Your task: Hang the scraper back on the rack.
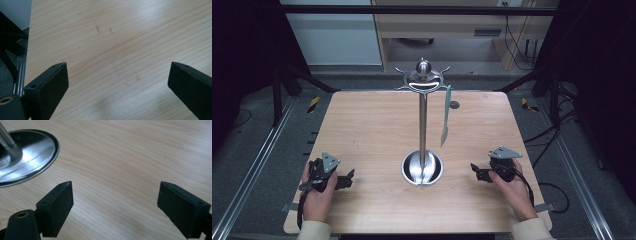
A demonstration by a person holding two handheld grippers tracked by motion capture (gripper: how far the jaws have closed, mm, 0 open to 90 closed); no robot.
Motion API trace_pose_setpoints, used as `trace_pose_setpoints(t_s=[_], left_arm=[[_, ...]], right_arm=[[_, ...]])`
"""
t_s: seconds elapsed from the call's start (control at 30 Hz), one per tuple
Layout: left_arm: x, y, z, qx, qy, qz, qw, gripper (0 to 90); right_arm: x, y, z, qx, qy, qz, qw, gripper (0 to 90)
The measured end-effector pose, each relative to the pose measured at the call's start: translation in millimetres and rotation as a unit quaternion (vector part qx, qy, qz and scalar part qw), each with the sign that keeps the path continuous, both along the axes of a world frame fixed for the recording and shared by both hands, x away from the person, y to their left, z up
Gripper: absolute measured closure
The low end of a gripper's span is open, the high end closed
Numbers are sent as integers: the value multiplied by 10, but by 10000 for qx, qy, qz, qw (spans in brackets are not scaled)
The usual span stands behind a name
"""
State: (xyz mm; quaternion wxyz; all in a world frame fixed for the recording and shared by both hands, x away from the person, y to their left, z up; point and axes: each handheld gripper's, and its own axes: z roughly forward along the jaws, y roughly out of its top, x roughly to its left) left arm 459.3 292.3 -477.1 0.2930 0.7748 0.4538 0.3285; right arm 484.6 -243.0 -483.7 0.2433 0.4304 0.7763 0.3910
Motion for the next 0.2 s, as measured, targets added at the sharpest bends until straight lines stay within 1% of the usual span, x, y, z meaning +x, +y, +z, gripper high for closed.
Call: trace_pose_setpoints(t_s=[0.07, 0.2], left_arm=[[1, 3, 0, 2, -3, 3, 10000, 30], [2, -1, 2, -8, -1, -7, 10000, 30]], right_arm=[[4, 8, -16, 5, 28, 23, 10000, 122], [1, 28, -26, 6, -16, 64, 10000, 117]])
